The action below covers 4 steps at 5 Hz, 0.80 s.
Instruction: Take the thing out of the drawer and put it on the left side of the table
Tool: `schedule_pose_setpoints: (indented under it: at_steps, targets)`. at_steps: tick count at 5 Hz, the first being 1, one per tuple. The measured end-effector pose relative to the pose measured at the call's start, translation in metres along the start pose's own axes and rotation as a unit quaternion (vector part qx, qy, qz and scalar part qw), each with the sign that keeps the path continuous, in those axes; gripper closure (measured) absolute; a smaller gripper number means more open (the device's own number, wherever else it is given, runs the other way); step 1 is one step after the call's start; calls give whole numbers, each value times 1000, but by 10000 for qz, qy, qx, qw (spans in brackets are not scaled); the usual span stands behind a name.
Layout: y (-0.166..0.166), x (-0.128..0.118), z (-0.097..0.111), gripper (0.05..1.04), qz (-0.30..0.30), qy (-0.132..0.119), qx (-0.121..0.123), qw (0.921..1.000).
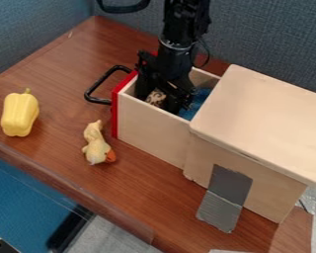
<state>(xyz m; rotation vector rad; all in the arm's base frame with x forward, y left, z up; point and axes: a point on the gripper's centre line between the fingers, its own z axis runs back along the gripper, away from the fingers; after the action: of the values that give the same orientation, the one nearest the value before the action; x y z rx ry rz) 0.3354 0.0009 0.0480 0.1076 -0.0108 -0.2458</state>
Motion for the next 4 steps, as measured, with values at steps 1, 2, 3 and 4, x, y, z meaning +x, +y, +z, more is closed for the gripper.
schedule_pose_setpoints:
  at_steps: [1,2,3,4]
  targets:
    - [8,-1,5,588,113,25,-34,9999]
    - [30,5,44,623,353,-439,-135,9983]
    - [74,-5,80,623,909,-719,-189,9931]
    - [120,-27,90,623,1533,-759,-227,9850]
